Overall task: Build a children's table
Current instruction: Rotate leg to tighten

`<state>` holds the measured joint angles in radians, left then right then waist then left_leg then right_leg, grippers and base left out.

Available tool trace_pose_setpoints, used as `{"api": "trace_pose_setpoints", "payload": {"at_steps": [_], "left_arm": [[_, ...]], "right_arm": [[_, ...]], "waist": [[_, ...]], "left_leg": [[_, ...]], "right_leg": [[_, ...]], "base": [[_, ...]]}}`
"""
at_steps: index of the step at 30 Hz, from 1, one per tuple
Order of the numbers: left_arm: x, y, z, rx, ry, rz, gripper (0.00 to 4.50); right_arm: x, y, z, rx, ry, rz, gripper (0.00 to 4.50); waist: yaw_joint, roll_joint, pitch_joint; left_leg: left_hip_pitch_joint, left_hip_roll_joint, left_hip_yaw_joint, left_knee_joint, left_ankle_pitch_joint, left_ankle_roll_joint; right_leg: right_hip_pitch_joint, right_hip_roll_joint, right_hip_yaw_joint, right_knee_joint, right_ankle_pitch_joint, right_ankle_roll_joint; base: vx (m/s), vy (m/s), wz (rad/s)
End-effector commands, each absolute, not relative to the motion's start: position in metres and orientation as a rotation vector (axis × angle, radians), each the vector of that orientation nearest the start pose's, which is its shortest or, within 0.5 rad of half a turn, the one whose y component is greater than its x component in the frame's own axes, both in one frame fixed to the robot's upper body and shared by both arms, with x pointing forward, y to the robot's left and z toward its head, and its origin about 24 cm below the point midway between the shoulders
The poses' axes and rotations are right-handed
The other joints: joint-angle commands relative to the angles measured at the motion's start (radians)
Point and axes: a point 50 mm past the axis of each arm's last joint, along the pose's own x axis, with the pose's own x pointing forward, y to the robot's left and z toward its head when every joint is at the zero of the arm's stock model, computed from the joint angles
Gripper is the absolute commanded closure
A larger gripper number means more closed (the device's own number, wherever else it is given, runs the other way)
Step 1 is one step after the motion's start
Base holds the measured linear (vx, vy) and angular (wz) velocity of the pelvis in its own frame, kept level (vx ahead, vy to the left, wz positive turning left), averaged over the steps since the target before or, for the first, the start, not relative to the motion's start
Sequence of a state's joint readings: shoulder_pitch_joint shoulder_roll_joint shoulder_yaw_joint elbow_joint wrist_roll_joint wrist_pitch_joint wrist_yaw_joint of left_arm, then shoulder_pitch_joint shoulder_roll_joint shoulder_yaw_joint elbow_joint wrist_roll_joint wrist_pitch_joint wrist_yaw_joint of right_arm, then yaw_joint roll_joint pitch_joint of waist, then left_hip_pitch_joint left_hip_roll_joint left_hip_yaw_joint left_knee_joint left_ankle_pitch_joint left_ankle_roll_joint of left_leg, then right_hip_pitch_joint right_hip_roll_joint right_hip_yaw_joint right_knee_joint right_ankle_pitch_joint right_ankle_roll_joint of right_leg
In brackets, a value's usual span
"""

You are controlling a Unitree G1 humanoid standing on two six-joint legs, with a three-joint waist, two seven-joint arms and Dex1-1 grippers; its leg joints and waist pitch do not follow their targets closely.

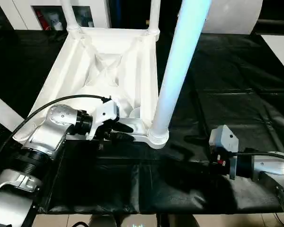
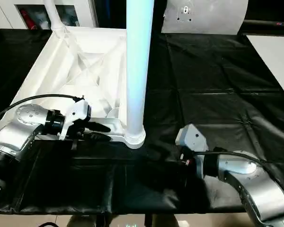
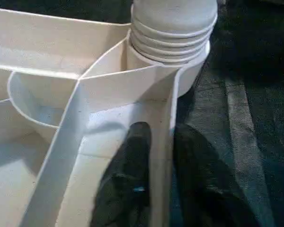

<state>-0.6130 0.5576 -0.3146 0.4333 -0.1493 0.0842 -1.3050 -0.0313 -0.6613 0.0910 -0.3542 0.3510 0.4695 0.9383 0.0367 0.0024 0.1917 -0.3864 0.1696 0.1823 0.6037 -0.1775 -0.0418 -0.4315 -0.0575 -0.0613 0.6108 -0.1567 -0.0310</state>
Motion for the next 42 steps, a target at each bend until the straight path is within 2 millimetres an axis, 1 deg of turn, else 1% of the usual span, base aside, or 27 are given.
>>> {"api": "trace_pose_setpoints", "payload": {"at_steps": [1,4,6,7,10,15,16,18,19,20,21,22,24,25,26,27,28,29,30,31,33,34,36,37,39,40,42], "left_arm": [[0.314,0.161,0.091,0.487,0.378,-1.419,3.81],[0.314,0.162,0.089,0.508,0.389,-1.419,4.17],[0.315,0.162,0.088,0.53,0.398,-1.418,4.22],[0.315,0.162,0.088,0.544,0.404,-1.416,4.42],[0.316,0.163,0.086,0.579,0.422,-1.414,4.42],[0.316,0.162,0.09,0.581,0.404,-1.421,4.42],[0.316,0.162,0.091,0.583,0.395,-1.427,4.42],[0.315,0.161,0.092,0.589,0.386,-1.442,4.42],[0.312,0.16,0.092,0.581,0.376,-1.463,4.42],[0.308,0.157,0.093,0.562,0.362,-1.496,4.42],[0.308,0.157,0.093,0.562,0.362,-1.497,4.42],[0.303,0.152,0.093,0.551,0.351,-1.539,4.42],[0.296,0.145,0.092,0.558,0.337,-1.596,4.42],[0.296,0.145,0.091,0.559,0.336,-1.599,4.42],[0.294,0.142,0.091,0.562,0.331,-1.616,4.48],[0.292,0.14,0.09,0.563,0.329,-1.627,4.5],[0.29,0.137,0.09,0.568,0.325,-1.64,4.5],[0.29,0.136,0.089,0.569,0.323,-1.643,4.5],[0.29,0.135,0.089,0.569,0.323,-1.642,4.5],[0.29,0.135,0.089,0.568,0.321,-1.639,4.5],[0.292,0.135,0.09,0.58,0.314,-1.619,4.5],[0.292,0.136,0.09,0.588,0.315,-1.612,4.5],[0.293,0.138,0.09,0.595,0.318,-1.606,4.5],[0.293,0.138,0.09,0.596,0.319,-1.605,4.5],[0.293,0.139,0.091,0.597,0.322,-1.602,4.5],[0.293,0.14,0.091,0.598,0.323,-1.602,4.5],[0.293,0.14,0.092,0.6,0.326,-1.6,4.5]], "right_arm": [[0.218,-0.171,0.096,-0.257,0.306,1.132,0.0],[0.219,-0.172,0.096,-0.266,0.303,1.132,0.0],[0.219,-0.172,0.096,-0.27,0.303,1.133,0.0],[0.219,-0.172,0.096,-0.271,0.303,1.133,0.0],[0.219,-0.172,0.096,-0.273,0.301,1.135,0.0],[0.221,-0.172,0.098,-0.275,0.283,1.126,0.0],[0.224,-0.172,0.1,-0.265,0.266,1.118,0.0],[0.227,-0.171,0.103,-0.253,0.244,1.11,0.0],[0.231,-0.17,0.105,-0.246,0.222,1.104,0.0],[0.235,-0.168,0.106,-0.244,0.195,1.099,0.0],[0.235,-0.168,0.106,-0.243,0.194,1.1,0.0],[0.24,-0.166,0.108,-0.225,0.165,1.113,0.0],[0.246,-0.162,0.109,-0.167,0.138,1.156,0.0],[0.247,-0.162,0.109,-0.164,0.137,1.158,0.0],[0.249,-0.161,0.109,-0.15,0.135,1.177,0.18],[0.251,-0.16,0.108,-0.151,0.137,1.192,0.29],[0.254,-0.158,0.107,-0.143,0.144,1.223,0.36],[0.255,-0.157,0.107,-0.14,0.147,1.233,0.39],[0.255,-0.157,0.107,-0.133,0.149,1.242,0.49],[0.256,-0.156,0.106,-0.128,0.152,1.254,0.66],[0.259,-0.154,0.104,-0.115,0.176,1.31,0.79],[0.26,-0.154,0.104,-0.112,0.186,1.321,0.85],[0.261,-0.154,0.103,-0.111,0.196,1.331,1.1],[0.262,-0.154,0.102,-0.109,0.198,1.334,1.19],[0.265,-0.154,0.103,-0.103,0.198,1.343,1.3],[0.266,-0.154,0.103,-0.1,0.198,1.348,1.55],[0.268,-0.153,0.104,-0.093,0.198,1.364,1.64]], "waist": [[0.006,-0.002,-0.096],[0.006,-0.002,-0.096],[0.007,-0.002,-0.098],[0.006,-0.003,-0.097],[0.006,-0.002,-0.098],[0.004,-0.001,-0.098],[0.005,0.002,-0.099],[0.005,0.001,-0.101],[0.006,0.006,-0.101],[0.004,0.003,-0.103],[0.002,0.004,-0.104],[0.003,0.006,-0.108],[0.004,0.005,-0.111],[0.003,0.007,-0.113],[0.005,0.005,-0.114],[0.006,0.007,-0.113],[0.006,0.004,-0.114],[0.007,0.005,-0.111],[0.009,0.001,-0.111],[0.012,0.003,-0.111],[0.013,-0.003,-0.109],[0.015,0.0,-0.109],[0.015,-0.001,-0.108],[0.015,-0.004,-0.109],[0.016,-0.002,-0.11],[0.016,-0.002,-0.11],[0.017,-0.002,-0.11]], "left_leg": [[0.017,0.053,-0.026,-0.067,-0.19,0.067],[0.018,0.053,-0.027,-0.067,-0.193,0.065],[0.018,0.054,-0.027,-0.067,-0.193,0.064],[0.018,0.053,-0.027,-0.067,-0.198,0.064],[0.018,0.053,-0.028,-0.068,-0.2,0.062],[0.02,0.054,-0.029,-0.068,-0.213,0.057],[0.02,0.054,-0.029,-0.068,-0.212,0.057],[0.019,0.054,-0.029,-0.067,-0.204,0.059],[0.02,0.054,-0.029,-0.067,-0.202,0.06],[0.018,0.054,-0.029,-0.067,-0.194,0.061],[0.016,0.055,-0.028,-0.067,-0.183,0.063],[0.019,0.057,-0.028,-0.065,-0.176,0.066],[0.019,0.057,-0.024,-0.063,-0.152,0.078],[0.017,0.057,-0.026,-0.063,-0.143,0.085],[0.015,0.058,-0.024,-0.063,-0.125,0.095],[0.017,0.06,-0.024,-0.062,-0.121,0.103],[0.016,0.059,-0.023,-0.062,-0.121,0.106],[0.016,0.059,-0.023,-0.062,-0.123,0.106],[0.016,0.058,-0.021,-0.062,-0.129,0.105],[0.018,0.059,-0.022,-0.063,-0.131,0.103],[0.016,0.058,-0.022,-0.063,-0.137,0.099],[0.018,0.058,-0.022,-0.063,-0.139,0.096],[0.018,0.058,-0.023,-0.064,-0.143,0.092],[0.019,0.058,-0.022,-0.063,-0.144,0.092],[0.018,0.058,-0.023,-0.064,-0.14,0.089],[0.019,0.058,-0.022,-0.064,-0.142,0.088],[0.018,0.057,-0.023,-0.064,-0.141,0.087]], "right_leg": [[0.063,-0.091,0.058,-0.09,-0.384,-0.193],[0.063,-0.091,0.058,-0.092,-0.394,-0.19],[0.064,-0.091,0.057,-0.092,-0.398,-0.187],[0.063,-0.091,0.057,-0.093,-0.407,-0.183],[0.065,-0.092,0.057,-0.094,-0.417,-0.179],[0.064,-0.093,0.056,-0.095,-0.425,-0.182],[0.064,-0.093,0.057,-0.094,-0.416,-0.186],[0.065,-0.092,0.056,-0.092,-0.396,-0.193],[0.065,-0.093,0.057,-0.091,-0.388,-0.196],[0.066,-0.093,0.057,-0.088,-0.369,-0.203],[0.067,-0.093,0.057,-0.084,-0.349,-0.212],[0.068,-0.095,0.058,-0.08,-0.33,-0.222],[0.068,-0.094,0.06,-0.077,-0.286,-0.235],[0.07,-0.095,0.059,-0.073,-0.263,-0.247],[0.07,-0.09,0.058,-0.071,-0.232,-0.253],[0.068,-0.09,0.057,-0.067,-0.212,-0.264],[0.07,-0.09,0.056,-0.066,-0.211,-0.268],[0.069,-0.09,0.056,-0.069,-0.222,-0.265],[0.07,-0.09,0.056,-0.07,-0.238,-0.26],[0.069,-0.091,0.056,-0.07,-0.249,-0.256],[0.069,-0.091,0.056,-0.073,-0.279,-0.244],[0.068,-0.093,0.056,-0.075,-0.293,-0.238],[0.067,-0.091,0.056,-0.076,-0.306,-0.233],[0.067,-0.091,0.057,-0.078,-0.31,-0.23],[0.067,-0.091,0.056,-0.075,-0.306,-0.23],[0.066,-0.092,0.056,-0.076,-0.309,-0.23],[0.067,-0.091,0.056,-0.075,-0.308,-0.229]], "base": [[0.0,0.0,0.0],[0.0,0.0,0.0],[0.0,0.0,0.0],[0.0,0.0,0.0],[0.0,0.0,0.0],[0.0,0.0,0.0],[0.0,0.0,0.0],[0.0,0.0,0.0],[0.0,0.0,0.0],[0.0,0.0,0.0],[0.0,0.0,0.0],[0.0,0.0,0.0],[0.0,0.0,0.0],[0.0,0.0,0.0],[0.0,0.0,0.0],[0.0,0.0,0.0],[0.0,0.0,0.0],[0.0,0.0,0.0],[0.0,0.0,0.0],[0.0,0.0,0.0],[0.0,0.0,0.0],[0.0,0.0,0.0],[0.0,0.0,0.0],[0.0,0.0,0.0],[0.0,0.0,0.0],[0.0,0.0,0.0],[0.0,0.0,0.0]]}}
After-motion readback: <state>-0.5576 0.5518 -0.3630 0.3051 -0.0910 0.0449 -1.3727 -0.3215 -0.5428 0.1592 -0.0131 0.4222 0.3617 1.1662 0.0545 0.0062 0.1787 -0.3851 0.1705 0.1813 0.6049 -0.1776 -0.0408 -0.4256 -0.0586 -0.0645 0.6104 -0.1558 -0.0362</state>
